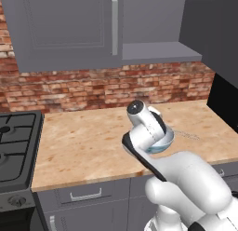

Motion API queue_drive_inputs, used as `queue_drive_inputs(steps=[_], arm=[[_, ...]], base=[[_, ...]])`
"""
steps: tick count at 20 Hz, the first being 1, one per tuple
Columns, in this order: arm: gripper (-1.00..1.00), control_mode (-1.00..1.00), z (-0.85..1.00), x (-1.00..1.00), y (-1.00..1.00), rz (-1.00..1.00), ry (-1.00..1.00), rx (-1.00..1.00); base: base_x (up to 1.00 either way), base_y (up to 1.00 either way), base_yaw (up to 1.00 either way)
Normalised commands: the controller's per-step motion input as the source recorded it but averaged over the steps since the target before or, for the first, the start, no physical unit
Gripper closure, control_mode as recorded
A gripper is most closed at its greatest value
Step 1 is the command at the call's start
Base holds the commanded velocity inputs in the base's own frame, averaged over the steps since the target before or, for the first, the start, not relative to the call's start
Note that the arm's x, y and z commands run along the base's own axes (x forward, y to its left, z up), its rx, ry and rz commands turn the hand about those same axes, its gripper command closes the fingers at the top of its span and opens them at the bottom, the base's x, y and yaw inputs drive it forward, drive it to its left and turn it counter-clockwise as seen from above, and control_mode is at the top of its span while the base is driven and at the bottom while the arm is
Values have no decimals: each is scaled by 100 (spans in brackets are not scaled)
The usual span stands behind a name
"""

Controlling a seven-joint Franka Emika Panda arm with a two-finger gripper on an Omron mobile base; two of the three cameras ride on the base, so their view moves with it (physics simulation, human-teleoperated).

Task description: Open the cabinet and setup a tea strainer by placing it in the bowl upright.

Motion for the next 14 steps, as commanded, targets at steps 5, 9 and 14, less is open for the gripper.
queue_drive_inputs(steps=[5,9,14], arm=[[100,-100,-19,8,1,0,0,0],[100,-100,-16,1,0,0,0,0],[100,-100,-21,3,0,0,0,0]], base=[[0,0,0],[0,0,0],[0,0,0]])
